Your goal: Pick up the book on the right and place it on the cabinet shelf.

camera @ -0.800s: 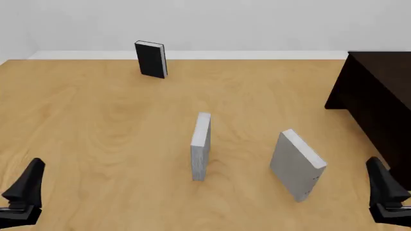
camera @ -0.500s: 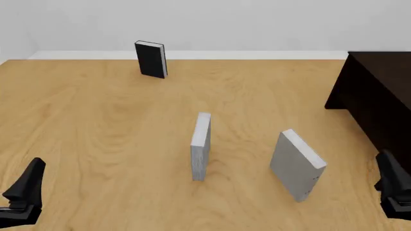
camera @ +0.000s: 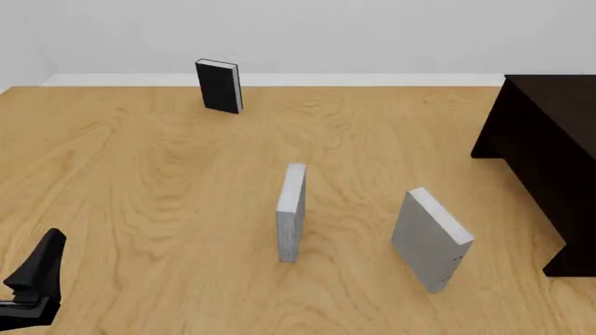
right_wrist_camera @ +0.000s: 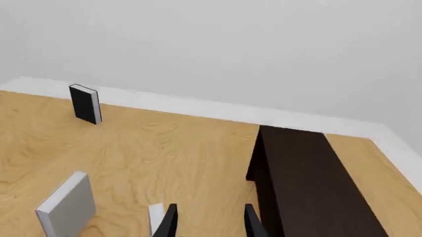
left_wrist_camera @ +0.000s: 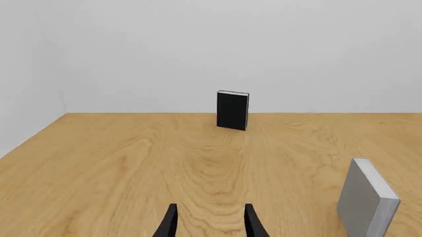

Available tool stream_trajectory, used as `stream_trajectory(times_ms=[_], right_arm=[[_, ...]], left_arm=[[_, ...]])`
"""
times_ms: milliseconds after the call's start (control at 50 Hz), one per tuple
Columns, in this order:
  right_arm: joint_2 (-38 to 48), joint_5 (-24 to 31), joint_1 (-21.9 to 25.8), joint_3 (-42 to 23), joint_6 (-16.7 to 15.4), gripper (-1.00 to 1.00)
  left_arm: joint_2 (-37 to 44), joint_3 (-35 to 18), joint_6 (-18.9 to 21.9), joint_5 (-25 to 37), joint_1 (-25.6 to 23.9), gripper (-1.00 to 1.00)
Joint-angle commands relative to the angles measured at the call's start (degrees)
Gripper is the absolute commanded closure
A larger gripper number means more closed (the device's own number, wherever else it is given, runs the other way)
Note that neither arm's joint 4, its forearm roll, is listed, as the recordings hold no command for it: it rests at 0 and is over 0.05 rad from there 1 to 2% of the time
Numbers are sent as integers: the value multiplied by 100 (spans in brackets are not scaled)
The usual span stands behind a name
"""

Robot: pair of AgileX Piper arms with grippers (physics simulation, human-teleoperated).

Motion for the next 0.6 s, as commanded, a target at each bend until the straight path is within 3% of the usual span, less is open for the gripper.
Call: stream_trajectory(times_ms=[20, 280, 340, 500, 600], right_arm=[[949, 824, 329, -1383, -56, -100], [2199, 2054, 645, -3238, -305, -100], [2441, 2351, 692, -3614, -215, -100], [2899, 2689, 814, -4027, -431, -100], [3267, 2924, 833, -4300, -302, -100]], left_arm=[[0, 0, 0, 0, 0, -100], [0, 0, 0, 0, 0, -100], [0, 0, 0, 0, 0, -100], [0, 0, 0, 0, 0, -100], [0, 0, 0, 0, 0, -100]])
